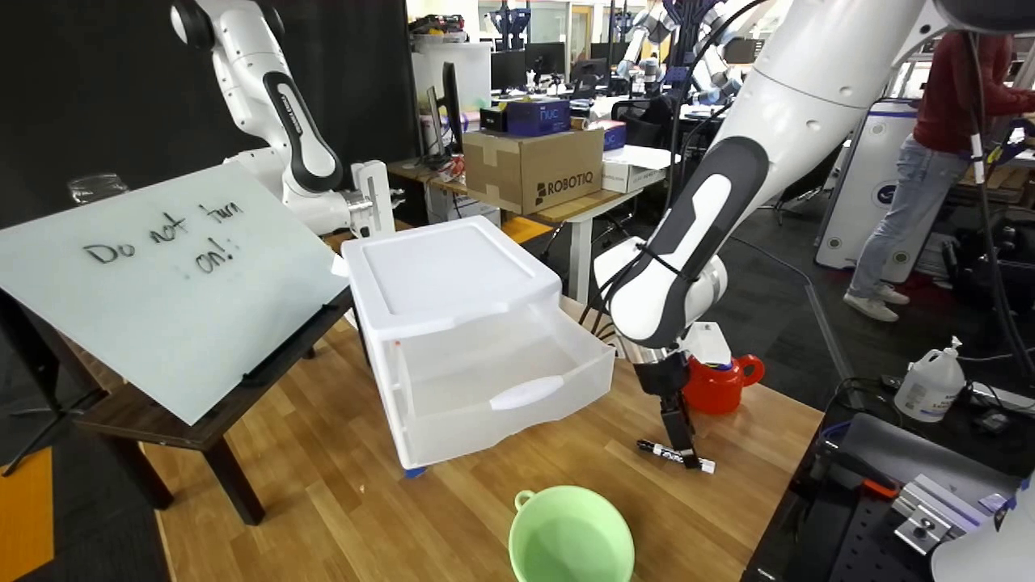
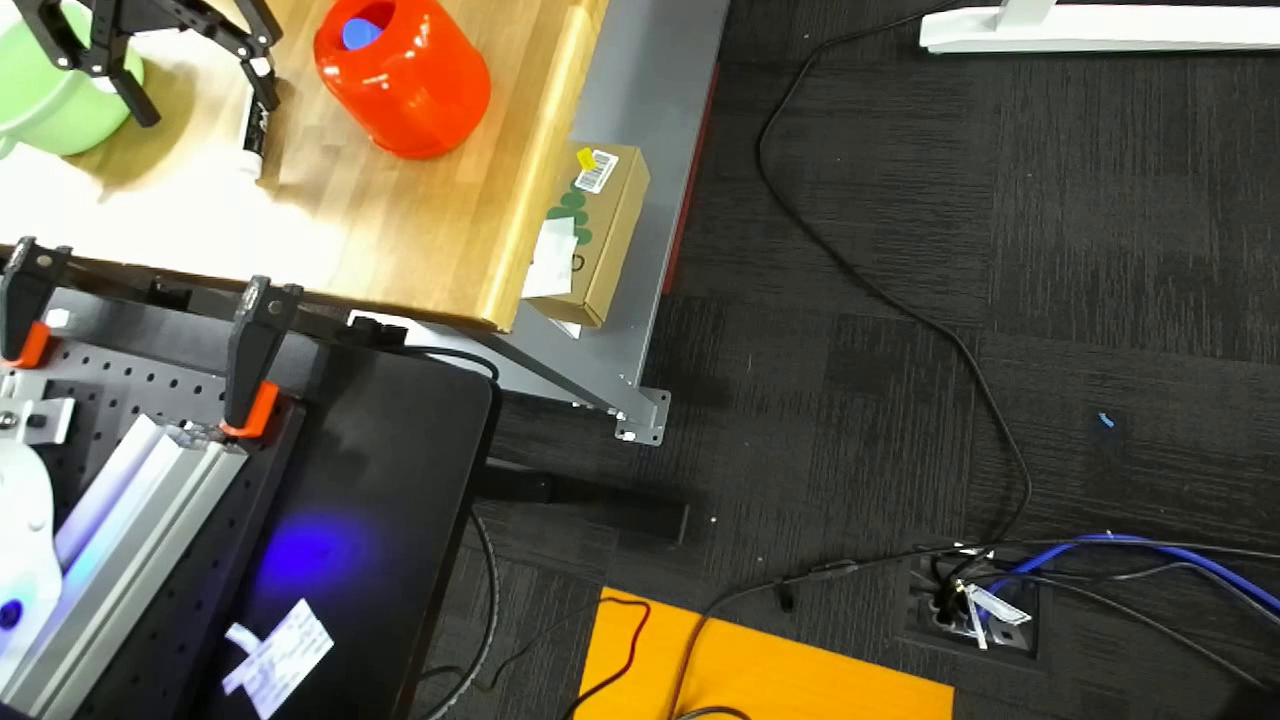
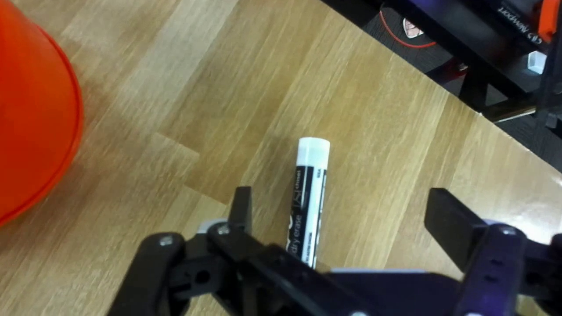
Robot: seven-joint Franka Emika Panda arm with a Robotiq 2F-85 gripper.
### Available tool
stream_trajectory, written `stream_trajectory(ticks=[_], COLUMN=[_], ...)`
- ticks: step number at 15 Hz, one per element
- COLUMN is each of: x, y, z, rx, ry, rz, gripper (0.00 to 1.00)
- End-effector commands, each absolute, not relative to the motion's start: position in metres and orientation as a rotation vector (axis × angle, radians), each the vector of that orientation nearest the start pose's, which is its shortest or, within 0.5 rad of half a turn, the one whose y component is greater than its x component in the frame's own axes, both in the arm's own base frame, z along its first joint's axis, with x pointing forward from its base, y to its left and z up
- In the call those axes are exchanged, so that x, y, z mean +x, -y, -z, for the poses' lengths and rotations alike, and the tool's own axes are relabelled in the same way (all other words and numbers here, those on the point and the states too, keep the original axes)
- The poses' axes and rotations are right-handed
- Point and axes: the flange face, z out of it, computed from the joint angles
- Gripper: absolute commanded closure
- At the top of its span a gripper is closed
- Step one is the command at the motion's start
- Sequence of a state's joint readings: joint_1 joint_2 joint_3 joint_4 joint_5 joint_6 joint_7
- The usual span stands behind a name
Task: Pick the marker and put it in the plastic drawer on the table
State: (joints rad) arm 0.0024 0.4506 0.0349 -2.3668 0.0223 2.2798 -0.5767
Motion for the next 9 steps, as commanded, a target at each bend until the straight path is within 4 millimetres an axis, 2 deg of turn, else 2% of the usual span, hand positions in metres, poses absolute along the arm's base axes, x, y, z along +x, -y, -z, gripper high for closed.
stream_trajectory(ticks=[1, 5, 9], x=[0.446, 0.451, 0.454], y=[-0.02, -0.018, -0.018], z=[-0.094, -0.08, -0.076], rx=[-2.709, -2.688, -2.682], ry=[0.878, 0.888, 0.869], rz=[-0.807, -0.823, -0.861], gripper=[0.0, 0.0, 0.0])
